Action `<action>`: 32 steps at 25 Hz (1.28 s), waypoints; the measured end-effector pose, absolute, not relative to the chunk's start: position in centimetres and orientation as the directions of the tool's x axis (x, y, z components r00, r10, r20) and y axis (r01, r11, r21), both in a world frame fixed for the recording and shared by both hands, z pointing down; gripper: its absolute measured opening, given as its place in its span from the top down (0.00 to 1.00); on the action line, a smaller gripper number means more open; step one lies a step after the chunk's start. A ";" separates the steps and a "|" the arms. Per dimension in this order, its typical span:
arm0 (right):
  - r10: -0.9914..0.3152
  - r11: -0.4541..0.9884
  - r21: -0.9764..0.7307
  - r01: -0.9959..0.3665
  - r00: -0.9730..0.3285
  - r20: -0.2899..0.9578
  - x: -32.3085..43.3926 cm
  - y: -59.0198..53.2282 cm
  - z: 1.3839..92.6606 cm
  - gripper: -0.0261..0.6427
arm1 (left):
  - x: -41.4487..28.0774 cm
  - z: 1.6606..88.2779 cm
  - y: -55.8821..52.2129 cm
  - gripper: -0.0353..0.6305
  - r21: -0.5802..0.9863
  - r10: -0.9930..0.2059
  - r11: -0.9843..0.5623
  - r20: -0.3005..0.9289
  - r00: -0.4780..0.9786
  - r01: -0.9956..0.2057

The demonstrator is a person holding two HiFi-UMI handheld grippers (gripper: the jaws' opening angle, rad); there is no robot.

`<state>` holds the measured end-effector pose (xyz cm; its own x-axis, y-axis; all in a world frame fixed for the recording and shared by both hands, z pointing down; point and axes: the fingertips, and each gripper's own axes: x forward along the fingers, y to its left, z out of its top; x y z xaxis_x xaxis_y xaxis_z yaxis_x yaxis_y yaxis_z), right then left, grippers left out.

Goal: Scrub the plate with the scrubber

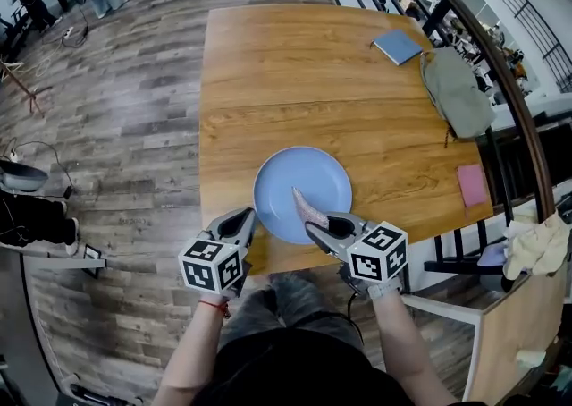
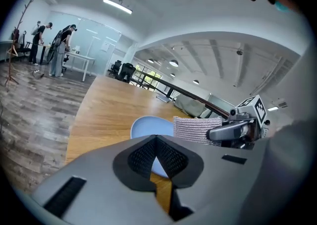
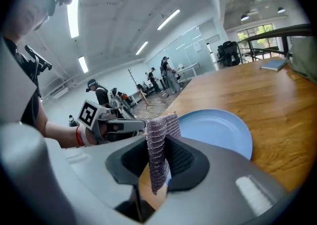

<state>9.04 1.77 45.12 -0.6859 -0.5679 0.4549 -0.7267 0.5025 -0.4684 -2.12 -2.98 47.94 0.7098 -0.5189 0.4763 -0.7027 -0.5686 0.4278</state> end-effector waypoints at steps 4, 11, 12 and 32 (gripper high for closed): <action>-0.704 0.467 -0.407 -0.785 -0.609 0.366 11.0 1.5 41.9 0.83 | -2.7 45.4 -3.5 0.95 0.388 -0.565 -0.606 0.404 0.719 -0.694; -0.835 0.417 -0.303 -0.857 -0.493 0.245 13.7 2.1 36.2 0.83 | -4.3 39.5 -4.2 0.95 0.302 -0.644 -0.657 0.252 0.722 -0.691; -0.843 0.417 -0.281 -0.864 -0.484 0.236 13.8 2.2 35.6 0.83 | -4.6 38.7 -4.3 0.95 0.297 -0.655 -0.656 0.233 0.719 -0.694; -0.972 0.233 0.044 -0.972 -0.232 0.025 14.6 4.7 25.3 0.83 | -9.3 27.0 -3.7 0.95 0.081 -0.753 -0.656 -0.016 0.657 -0.750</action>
